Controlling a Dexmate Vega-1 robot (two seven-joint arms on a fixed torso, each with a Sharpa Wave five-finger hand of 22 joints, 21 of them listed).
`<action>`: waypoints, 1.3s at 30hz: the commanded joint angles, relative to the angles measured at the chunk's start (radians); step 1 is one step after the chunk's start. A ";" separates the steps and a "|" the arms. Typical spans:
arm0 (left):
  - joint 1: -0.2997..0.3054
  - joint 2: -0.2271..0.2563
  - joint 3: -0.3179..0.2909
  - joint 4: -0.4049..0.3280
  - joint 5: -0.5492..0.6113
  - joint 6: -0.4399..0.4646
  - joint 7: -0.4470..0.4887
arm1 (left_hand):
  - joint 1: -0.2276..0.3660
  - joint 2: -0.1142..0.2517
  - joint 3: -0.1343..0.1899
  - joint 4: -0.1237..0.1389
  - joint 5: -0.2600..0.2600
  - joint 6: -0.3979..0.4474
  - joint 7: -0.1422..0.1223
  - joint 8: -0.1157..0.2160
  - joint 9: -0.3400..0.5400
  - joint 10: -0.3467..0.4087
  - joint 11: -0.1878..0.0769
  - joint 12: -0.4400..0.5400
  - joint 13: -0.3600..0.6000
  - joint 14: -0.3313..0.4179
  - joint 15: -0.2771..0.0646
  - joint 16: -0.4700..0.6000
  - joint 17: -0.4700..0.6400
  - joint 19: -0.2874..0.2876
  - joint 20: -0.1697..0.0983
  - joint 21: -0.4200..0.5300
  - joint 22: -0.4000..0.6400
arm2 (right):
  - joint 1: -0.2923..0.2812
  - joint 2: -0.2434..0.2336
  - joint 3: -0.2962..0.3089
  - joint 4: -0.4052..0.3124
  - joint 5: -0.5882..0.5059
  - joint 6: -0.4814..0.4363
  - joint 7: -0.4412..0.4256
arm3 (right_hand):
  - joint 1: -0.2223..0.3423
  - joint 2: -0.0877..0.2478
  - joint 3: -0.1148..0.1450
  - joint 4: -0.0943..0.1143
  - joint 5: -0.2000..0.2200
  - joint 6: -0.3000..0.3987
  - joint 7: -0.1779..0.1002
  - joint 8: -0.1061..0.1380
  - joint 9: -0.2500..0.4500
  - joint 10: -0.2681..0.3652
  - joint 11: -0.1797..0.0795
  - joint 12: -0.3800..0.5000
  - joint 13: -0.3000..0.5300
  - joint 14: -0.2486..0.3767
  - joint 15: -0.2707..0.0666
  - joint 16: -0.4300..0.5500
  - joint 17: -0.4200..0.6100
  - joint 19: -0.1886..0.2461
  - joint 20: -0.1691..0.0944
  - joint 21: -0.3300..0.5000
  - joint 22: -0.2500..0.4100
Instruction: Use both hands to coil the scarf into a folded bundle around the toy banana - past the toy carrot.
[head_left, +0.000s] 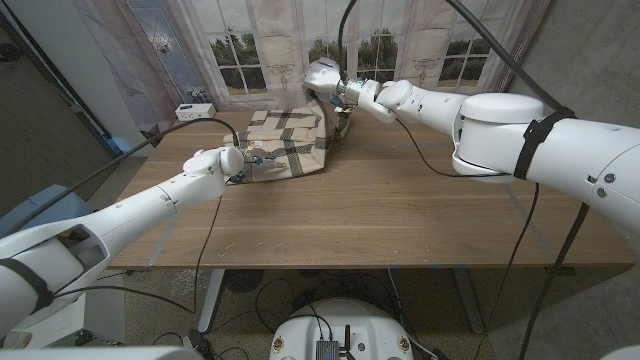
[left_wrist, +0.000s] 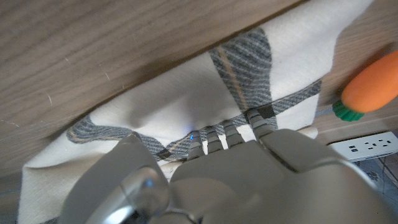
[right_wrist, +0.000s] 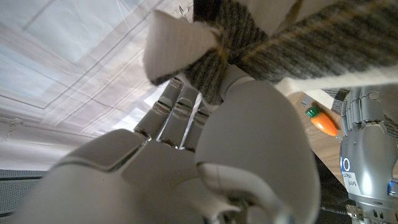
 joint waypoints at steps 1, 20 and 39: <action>0.003 0.001 -0.003 -0.003 -0.004 0.005 0.007 | -0.010 0.000 -0.005 0.001 0.008 -0.006 -0.008 0.005 0.000 -0.001 0.004 0.005 0.002 0.001 -0.002 0.004 0.004 0.006 0.003 0.006 0.003 | 0.025 0.032 -0.023 0.002 -0.044 0.016 -0.051 | 0.012 0.003 -0.003 0.001 0.004 0.013 -0.001 -0.006 0.005 0.039 -0.038 0.007 0.063 0.014 -0.120 -0.004 0.004 -0.007 -0.025 0.009 0.001; 0.020 0.010 -0.012 -0.016 -0.017 0.015 0.025 | -0.014 0.000 -0.008 -0.002 0.011 -0.005 -0.008 0.006 0.000 -0.001 0.005 0.006 0.001 0.001 -0.002 0.004 0.003 0.007 0.004 0.006 0.002 | 0.042 0.066 -0.045 0.002 -0.110 0.052 -0.180 | 0.013 -0.001 -0.008 0.001 0.007 0.016 -0.005 -0.012 0.004 0.040 -0.043 0.004 0.063 0.021 -0.121 -0.024 0.011 -0.015 -0.025 0.024 -0.002; 0.033 0.018 -0.018 -0.026 -0.028 0.019 0.035 | -0.017 0.002 -0.010 -0.006 0.014 -0.006 -0.008 0.007 0.000 -0.002 0.003 0.006 0.001 0.000 -0.001 0.004 0.003 0.008 0.003 0.006 0.002 | 0.045 0.088 -0.058 -0.001 -0.169 0.085 -0.280 | 0.012 0.000 -0.012 0.003 0.009 0.018 -0.013 -0.018 0.004 0.039 -0.050 -0.002 0.060 0.027 -0.121 -0.041 0.019 -0.022 -0.024 0.038 -0.005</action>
